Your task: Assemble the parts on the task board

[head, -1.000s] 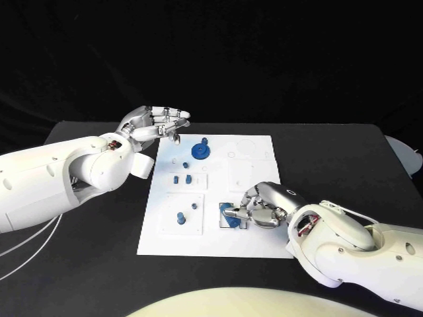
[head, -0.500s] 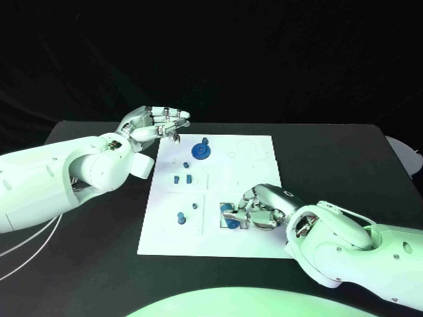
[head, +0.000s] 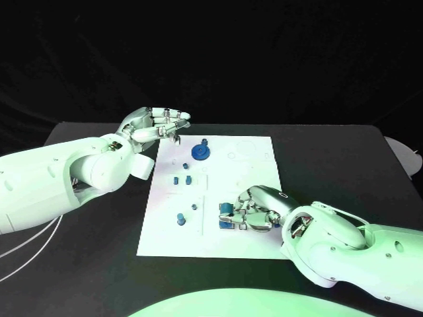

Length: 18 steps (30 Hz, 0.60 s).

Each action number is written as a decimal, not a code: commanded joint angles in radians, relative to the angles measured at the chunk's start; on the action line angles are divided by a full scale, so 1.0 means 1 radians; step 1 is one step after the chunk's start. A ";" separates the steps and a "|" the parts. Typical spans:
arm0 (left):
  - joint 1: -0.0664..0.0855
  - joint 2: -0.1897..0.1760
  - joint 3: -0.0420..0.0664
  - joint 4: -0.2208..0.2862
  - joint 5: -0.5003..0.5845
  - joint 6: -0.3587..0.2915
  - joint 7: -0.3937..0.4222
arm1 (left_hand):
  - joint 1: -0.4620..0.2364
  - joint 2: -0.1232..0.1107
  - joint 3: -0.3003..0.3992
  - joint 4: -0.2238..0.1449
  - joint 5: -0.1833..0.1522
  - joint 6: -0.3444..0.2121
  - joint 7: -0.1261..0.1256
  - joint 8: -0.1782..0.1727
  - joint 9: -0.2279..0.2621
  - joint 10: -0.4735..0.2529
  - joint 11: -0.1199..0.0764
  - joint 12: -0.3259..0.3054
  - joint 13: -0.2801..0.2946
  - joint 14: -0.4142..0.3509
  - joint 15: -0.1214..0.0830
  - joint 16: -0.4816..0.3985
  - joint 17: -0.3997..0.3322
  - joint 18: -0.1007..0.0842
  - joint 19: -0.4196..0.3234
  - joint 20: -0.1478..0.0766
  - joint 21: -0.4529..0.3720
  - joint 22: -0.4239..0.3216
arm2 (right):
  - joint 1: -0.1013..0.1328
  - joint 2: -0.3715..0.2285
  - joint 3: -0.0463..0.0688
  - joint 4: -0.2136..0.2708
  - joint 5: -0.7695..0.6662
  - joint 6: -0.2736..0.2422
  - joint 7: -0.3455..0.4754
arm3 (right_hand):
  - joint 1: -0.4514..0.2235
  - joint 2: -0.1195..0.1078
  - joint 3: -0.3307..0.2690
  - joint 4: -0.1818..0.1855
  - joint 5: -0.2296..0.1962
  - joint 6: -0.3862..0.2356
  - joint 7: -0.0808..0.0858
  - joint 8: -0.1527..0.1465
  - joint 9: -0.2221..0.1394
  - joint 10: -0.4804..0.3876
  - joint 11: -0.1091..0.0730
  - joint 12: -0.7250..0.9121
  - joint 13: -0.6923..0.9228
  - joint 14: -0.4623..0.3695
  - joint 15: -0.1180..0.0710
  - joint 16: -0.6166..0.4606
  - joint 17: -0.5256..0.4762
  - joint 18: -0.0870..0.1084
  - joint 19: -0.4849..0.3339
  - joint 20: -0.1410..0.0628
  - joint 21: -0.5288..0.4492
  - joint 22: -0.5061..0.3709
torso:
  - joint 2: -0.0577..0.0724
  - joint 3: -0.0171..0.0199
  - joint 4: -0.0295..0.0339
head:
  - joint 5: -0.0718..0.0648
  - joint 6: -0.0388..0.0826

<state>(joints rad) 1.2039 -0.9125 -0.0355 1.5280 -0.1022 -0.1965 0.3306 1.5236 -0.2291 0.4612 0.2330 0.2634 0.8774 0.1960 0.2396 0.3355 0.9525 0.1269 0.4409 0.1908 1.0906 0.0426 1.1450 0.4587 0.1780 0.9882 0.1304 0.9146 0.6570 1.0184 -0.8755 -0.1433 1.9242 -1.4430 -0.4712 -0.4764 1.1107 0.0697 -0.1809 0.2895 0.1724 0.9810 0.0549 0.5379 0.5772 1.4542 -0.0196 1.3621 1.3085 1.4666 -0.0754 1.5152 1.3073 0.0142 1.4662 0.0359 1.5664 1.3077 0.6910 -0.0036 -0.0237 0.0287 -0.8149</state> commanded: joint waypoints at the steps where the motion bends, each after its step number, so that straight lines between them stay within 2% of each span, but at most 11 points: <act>1: 0.001 0.002 0.001 0.001 0.003 0.012 0.005 | -0.010 0.002 0.009 -0.001 0.002 -0.009 -0.001 -0.004 -0.001 -0.007 -0.001 0.006 0.001 -0.004 0.005 0.000 -0.001 0.007 -0.004 0.005 -0.006 -0.001 | -0.001 -0.004 0.000 -0.001 -0.012 0.017 0.014 | 0.039 0.003 -0.011 0.000 0.008 -0.004 -0.003 0.006 -0.003 0.009 0.001 0.000 0.101 0.076 -0.005 0.005 0.115 -0.014 0.105 -0.006 0.004 0.263 | 0.001 0.0007 0.0005 | 0.000 0.001; 6: 0.001 0.002 0.000 0.000 0.003 0.012 0.004 | -0.010 0.002 0.009 -0.001 0.002 -0.009 -0.001 -0.004 -0.001 -0.007 -0.001 0.006 0.001 -0.004 0.005 0.000 -0.001 0.007 -0.004 0.005 -0.006 -0.001 | -0.001 -0.005 0.000 -0.001 -0.015 0.026 0.015 | 0.108 0.004 -0.018 -0.001 0.024 -0.006 -0.003 0.003 -0.010 0.010 0.000 0.000 0.103 0.076 -0.006 0.005 0.116 -0.014 0.105 -0.006 0.004 0.263 | 0.002 0.0012 0.0008 | -0.001 0.002; 11: 0.000 0.002 0.000 0.001 0.003 0.012 0.003 | -0.010 0.002 0.009 -0.001 0.002 -0.009 -0.001 -0.004 -0.001 -0.007 -0.001 0.006 0.001 -0.004 0.005 0.000 -0.001 0.007 -0.004 0.005 -0.006 -0.001 | -0.001 -0.004 0.000 -0.005 -0.021 0.037 0.011 | 0.172 0.010 -0.020 -0.003 0.029 -0.005 -0.004 -0.001 -0.018 0.011 -0.001 0.002 0.106 0.077 -0.006 0.005 0.118 -0.014 0.105 -0.007 0.004 0.263 | 0.002 0.0001 0.0012 | 0.000 0.000; 14: 0.000 0.001 0.000 0.001 0.003 0.012 0.003 | -0.010 0.002 0.009 -0.001 0.002 -0.009 -0.001 -0.004 -0.001 -0.007 -0.001 0.006 0.001 -0.004 0.005 0.000 -0.001 0.007 -0.004 0.005 -0.006 -0.001 | -0.001 -0.002 0.000 -0.010 -0.026 0.043 0.006 | 0.221 0.017 -0.009 -0.004 -0.018 -0.004 -0.006 -0.003 -0.023 0.012 -0.003 0.002 0.108 0.077 -0.008 0.005 0.118 -0.014 0.105 -0.008 0.004 0.263 | 0.002 -0.0005 0.0018 | -0.001 0.000; 17: 0.001 0.001 0.000 0.002 0.003 0.012 0.003 | -0.010 0.002 0.009 -0.001 0.002 -0.009 -0.001 -0.004 -0.001 -0.007 -0.001 0.006 0.001 -0.004 0.005 0.000 -0.001 0.007 -0.004 0.005 -0.006 -0.001 | -0.001 -0.001 0.000 -0.017 -0.033 0.042 -0.006 | 0.249 0.018 -0.003 -0.005 -0.021 -0.003 -0.007 -0.005 -0.026 0.012 -0.003 0.002 0.108 0.077 -0.008 0.005 0.119 -0.014 0.105 -0.009 0.004 0.263 | 0.002 -0.0011 0.0022 | -0.001 -0.001; 18: 0.001 0.000 0.000 0.002 0.003 0.012 0.003 | -0.011 0.003 0.010 -0.001 0.002 -0.009 -0.001 -0.004 0.000 -0.008 -0.001 0.007 0.001 -0.004 0.005 0.001 -0.002 0.007 -0.004 0.005 -0.006 -0.001 | -0.001 0.000 0.000 -0.019 -0.035 0.040 -0.009 | 0.256 0.027 0.002 -0.002 -0.021 -0.002 -0.007 -0.005 -0.028 0.012 -0.004 0.002 0.108 0.077 -0.009 0.005 0.119 -0.014 0.105 -0.009 0.004 0.263 | 0.002 -0.0009 0.0023 | -0.001 -0.002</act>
<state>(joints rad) 1.2039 -0.9132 -0.0359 1.5276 -0.1022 -0.1965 0.3292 1.5236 -0.2291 0.4640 0.2306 0.2634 0.8766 0.1952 0.2396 0.3355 0.9526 0.1269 0.4420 0.1906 1.0880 0.0451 1.1450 0.4587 0.1780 0.9882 0.1304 0.9125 0.6572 1.0181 -0.8772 -0.1433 1.9105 -1.4523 -0.4511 -0.4726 1.2984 0.0342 -0.1888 0.2866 0.1543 0.9811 0.0550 0.5378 0.5503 1.4548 -0.0196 1.3665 1.3383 1.4643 -0.0769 1.5151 1.3080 0.0142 1.4662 0.0360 1.5664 1.3075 0.6929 -0.0035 -0.0221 0.0278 -0.8150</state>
